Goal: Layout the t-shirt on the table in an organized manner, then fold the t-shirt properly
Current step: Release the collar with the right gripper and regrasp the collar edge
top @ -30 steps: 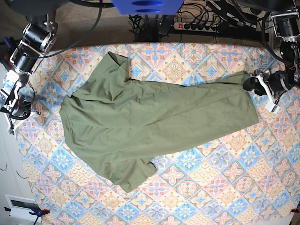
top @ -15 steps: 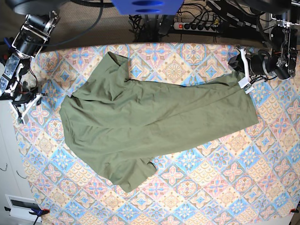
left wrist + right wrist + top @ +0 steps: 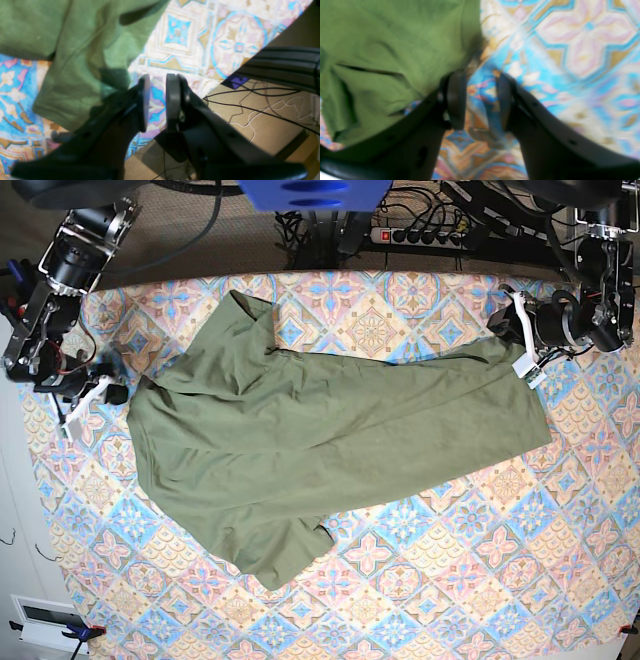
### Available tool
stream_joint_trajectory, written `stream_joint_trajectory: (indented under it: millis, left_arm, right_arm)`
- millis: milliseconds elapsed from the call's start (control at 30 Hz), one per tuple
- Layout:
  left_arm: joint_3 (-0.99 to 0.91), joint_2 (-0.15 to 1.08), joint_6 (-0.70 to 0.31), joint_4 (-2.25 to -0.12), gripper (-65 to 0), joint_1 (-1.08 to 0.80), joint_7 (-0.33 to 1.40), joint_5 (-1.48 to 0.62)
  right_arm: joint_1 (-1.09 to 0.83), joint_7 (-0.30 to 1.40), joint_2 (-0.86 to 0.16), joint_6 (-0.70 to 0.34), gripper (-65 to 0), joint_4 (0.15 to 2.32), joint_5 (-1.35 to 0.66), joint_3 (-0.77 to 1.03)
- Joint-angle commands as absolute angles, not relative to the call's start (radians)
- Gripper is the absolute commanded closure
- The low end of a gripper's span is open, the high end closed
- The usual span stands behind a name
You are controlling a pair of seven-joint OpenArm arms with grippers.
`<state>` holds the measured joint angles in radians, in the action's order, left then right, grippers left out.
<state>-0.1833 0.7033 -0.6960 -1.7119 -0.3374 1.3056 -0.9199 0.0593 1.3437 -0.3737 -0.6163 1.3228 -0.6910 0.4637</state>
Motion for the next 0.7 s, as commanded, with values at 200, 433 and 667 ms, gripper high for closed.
stream_joint_trajectory:
  millis: [200,433,667]
  left_arm:
    - [-0.194,0.72,-0.698,-1.725,-9.9,-0.329,1.293,-0.938]
    - [-0.194,0.719,-0.698,-1.725,-9.7,-0.329,1.293,-0.938]
    - [-0.188,0.719,-0.698,-1.724,-9.7,-0.315,1.293,-0.938]
  right_arm:
    - [0.027,1.363,-0.34,-0.618,-21.6,1.336,-0.862,0.469]
    - [-0.061,1.362,-0.338,-0.616,-28.0,1.336,-1.006,0.469]
    - [-0.076,1.362,-0.282,-0.616,-28.1,1.337,-1.02,0.469]
